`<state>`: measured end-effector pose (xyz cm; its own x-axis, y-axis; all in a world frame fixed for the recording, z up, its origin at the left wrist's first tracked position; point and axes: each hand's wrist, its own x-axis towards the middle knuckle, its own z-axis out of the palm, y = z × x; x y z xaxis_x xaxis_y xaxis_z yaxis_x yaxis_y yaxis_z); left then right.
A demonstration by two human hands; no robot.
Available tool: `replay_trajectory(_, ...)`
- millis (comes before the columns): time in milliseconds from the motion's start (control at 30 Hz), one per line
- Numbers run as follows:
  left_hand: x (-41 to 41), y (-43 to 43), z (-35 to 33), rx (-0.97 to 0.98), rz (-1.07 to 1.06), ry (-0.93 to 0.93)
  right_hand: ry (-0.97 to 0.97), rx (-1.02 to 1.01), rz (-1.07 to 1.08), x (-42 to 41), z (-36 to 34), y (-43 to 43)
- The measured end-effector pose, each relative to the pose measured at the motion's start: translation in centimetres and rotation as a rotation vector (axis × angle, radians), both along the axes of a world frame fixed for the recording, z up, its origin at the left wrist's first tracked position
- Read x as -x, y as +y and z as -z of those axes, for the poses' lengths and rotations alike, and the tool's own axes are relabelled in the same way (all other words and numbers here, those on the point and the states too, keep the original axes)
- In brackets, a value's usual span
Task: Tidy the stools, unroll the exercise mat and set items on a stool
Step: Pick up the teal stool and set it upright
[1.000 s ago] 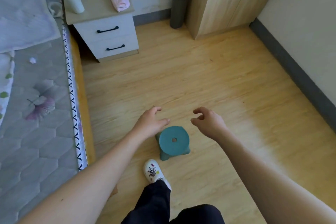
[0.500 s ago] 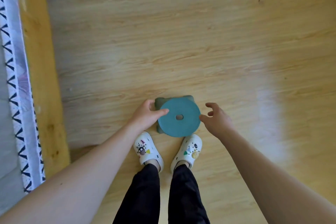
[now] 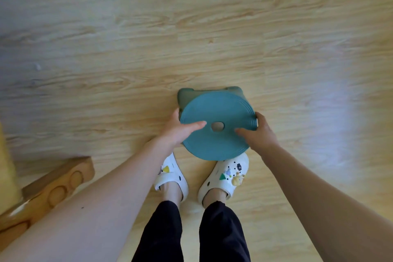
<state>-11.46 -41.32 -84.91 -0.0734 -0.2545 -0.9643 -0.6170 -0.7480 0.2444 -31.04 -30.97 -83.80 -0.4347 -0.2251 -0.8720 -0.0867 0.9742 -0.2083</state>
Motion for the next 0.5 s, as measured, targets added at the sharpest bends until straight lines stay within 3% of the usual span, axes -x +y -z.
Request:
replay_trajectory(267,-0.1,0.0,2.4,-0.039,-0.112,0.039,-0.181,0.111,0.312,0.9,3.0,-0.4)
replay_trajectory(500,-0.4,-0.2,4.2,-0.024,-0.184,0.095,-0.328,0.171,0.369,2.1,4.8,-0.5)
